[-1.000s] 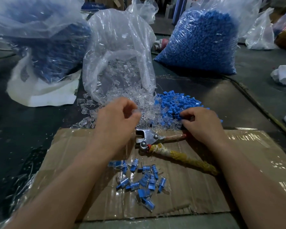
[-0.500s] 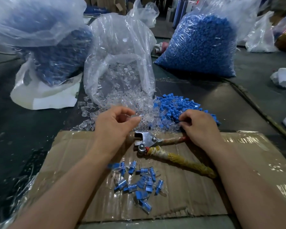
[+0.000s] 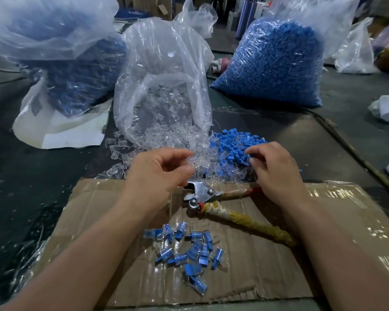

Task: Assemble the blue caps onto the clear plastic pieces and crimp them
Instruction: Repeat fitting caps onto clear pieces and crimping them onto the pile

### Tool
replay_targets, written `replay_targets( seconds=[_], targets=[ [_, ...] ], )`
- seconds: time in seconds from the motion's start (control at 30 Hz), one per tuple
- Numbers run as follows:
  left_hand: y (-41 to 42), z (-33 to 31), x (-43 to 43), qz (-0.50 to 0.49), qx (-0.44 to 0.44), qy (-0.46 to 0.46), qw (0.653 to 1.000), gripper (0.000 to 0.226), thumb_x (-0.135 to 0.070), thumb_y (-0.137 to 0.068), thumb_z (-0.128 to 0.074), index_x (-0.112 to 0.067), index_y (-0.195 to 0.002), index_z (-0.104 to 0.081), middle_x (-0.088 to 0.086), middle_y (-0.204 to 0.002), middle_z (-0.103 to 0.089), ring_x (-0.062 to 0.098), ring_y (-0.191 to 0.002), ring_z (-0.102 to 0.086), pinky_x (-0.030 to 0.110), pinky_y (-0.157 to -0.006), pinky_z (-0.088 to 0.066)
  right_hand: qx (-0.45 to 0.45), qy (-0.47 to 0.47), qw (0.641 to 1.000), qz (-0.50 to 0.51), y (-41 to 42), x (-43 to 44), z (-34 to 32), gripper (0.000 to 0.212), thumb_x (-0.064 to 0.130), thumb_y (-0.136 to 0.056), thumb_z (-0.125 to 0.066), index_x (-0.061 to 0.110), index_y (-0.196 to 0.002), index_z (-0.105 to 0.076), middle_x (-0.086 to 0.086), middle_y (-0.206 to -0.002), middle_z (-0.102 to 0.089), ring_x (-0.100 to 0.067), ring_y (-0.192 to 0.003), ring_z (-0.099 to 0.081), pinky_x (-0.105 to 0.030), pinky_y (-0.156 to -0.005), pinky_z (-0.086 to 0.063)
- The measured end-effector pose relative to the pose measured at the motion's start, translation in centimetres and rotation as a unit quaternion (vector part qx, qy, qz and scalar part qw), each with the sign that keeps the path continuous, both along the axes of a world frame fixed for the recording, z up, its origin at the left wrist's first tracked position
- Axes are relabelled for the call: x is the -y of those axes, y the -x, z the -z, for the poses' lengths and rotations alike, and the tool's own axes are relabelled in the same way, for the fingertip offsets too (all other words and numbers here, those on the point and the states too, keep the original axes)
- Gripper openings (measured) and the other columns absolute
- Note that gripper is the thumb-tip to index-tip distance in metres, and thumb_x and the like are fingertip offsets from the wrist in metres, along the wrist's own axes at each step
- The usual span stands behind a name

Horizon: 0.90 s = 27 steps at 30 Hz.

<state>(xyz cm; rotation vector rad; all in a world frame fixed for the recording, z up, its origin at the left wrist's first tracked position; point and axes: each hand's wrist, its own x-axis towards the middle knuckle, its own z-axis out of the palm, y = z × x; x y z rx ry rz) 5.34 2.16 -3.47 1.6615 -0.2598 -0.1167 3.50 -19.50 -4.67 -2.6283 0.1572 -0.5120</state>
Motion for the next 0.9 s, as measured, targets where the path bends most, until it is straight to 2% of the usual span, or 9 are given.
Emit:
replay_targets(
  seconds=[0.1,0.17,0.23,0.3,0.37,0.43,0.53,0.8,0.9],
  targets=[
    [0.4,0.0,0.4,0.009,0.005,-0.017,1.0,0.034,0.003,-0.078,-0.065,-0.03,-0.085,-0.067,-0.003,-0.073,-0.069,0.004,-0.065,-0.063,0.015,-0.063,-0.053,0.038,-0.118,0.992,-0.032,1.4,-1.6,-1.2,0.021,0.007,-0.09,-0.054,0.027,-0.094,-0.058,0.02,-0.085,-0.05,0.0,-0.082,-0.051,-0.014,-0.075,-0.039],
    [0.8,-0.1,0.7,0.011,-0.005,-0.019,1.0,0.03,0.003,-0.078,-0.065,-0.026,-0.084,-0.065,-0.001,-0.073,-0.067,0.011,-0.068,-0.064,0.02,-0.066,-0.056,0.036,-0.187,0.979,-0.075,2.4,-3.0,-1.8,0.028,0.009,-0.09,-0.054,0.037,-0.087,-0.052,0.017,-0.079,-0.055,0.002,-0.072,-0.053,-0.01,-0.063,-0.042],
    [1.0,-0.2,0.9,0.016,-0.015,-0.012,1.0,0.022,0.004,-0.076,-0.067,-0.017,-0.079,-0.063,0.001,-0.071,-0.066,0.013,-0.067,-0.064,0.021,-0.063,-0.056,0.033,-0.227,0.967,-0.113,3.2,-4.3,-2.2,0.03,0.008,-0.089,-0.054,0.037,-0.086,-0.052,0.01,-0.076,-0.059,-0.007,-0.07,-0.057,-0.021,-0.062,-0.048],
    [1.1,-0.5,0.9,0.021,-0.015,-0.006,1.0,0.019,0.005,-0.074,-0.068,-0.014,-0.074,-0.063,-0.001,-0.064,-0.066,0.009,-0.06,-0.063,0.016,-0.057,-0.053,0.04,-0.243,0.959,-0.139,3.6,-5.3,-2.5,0.028,0.007,-0.087,-0.057,0.034,-0.086,-0.056,0.007,-0.078,-0.062,-0.013,-0.073,-0.06,-0.03,-0.069,-0.051],
    [1.2,-0.6,0.9,0.024,-0.016,-0.001,1.0,0.02,0.007,-0.073,-0.069,-0.013,-0.071,-0.064,-0.004,-0.059,-0.065,0.006,-0.054,-0.061,0.015,-0.054,-0.051,0.05,-0.265,0.95,-0.158,3.8,-5.9,-2.5,0.024,0.005,-0.085,-0.061,0.029,-0.086,-0.061,0.006,-0.078,-0.065,-0.013,-0.073,-0.063,-0.031,-0.07,-0.053],
    [1.2,-0.5,1.0,0.023,-0.019,0.005,1.0,0.02,0.007,-0.072,-0.069,-0.012,-0.071,-0.065,-0.002,-0.057,-0.065,0.006,-0.052,-0.06,0.015,-0.053,-0.051,0.058,-0.267,0.947,-0.167,3.9,-6.1,-2.4,0.022,0.004,-0.082,-0.065,0.025,-0.086,-0.065,0.008,-0.078,-0.066,-0.008,-0.074,-0.063,-0.023,-0.069,-0.053],
    [1.4,-0.5,1.3,0.017,-0.012,0.001,1.0,0.017,0.004,-0.072,-0.071,-0.012,-0.072,-0.066,0.0,-0.059,-0.067,0.007,-0.051,-0.061,0.015,-0.051,-0.05,0.071,-0.26,0.948,-0.171,3.9,-6.2,-2.4,0.028,0.003,-0.078,-0.069,0.03,-0.085,-0.065,0.014,-0.079,-0.065,0.0,-0.076,-0.063,-0.011,-0.068,-0.048],
    [1.7,-0.9,1.3,-0.013,0.006,-0.004,1.0,0.016,-0.002,-0.072,-0.072,-0.016,-0.069,-0.066,0.001,-0.063,-0.068,0.009,-0.052,-0.063,0.015,-0.052,-0.05,0.124,-0.209,0.96,-0.139,3.7,-6.4,-1.9,0.027,0.007,-0.071,-0.076,0.028,-0.085,-0.067,0.019,-0.071,-0.059,0.005,-0.071,-0.059,-0.005,-0.062,-0.042],
    [1.7,-0.9,1.4,-0.033,0.008,-0.014,0.999,0.016,-0.003,-0.072,-0.073,-0.017,-0.069,-0.066,-0.002,-0.063,-0.068,0.009,-0.053,-0.064,0.016,-0.052,-0.051,0.142,-0.217,0.957,-0.13,3.8,-6.5,-1.8,0.025,0.007,-0.071,-0.076,0.026,-0.085,-0.068,0.018,-0.073,-0.061,0.003,-0.071,-0.061,-0.006,-0.063,-0.045]
  ],
)
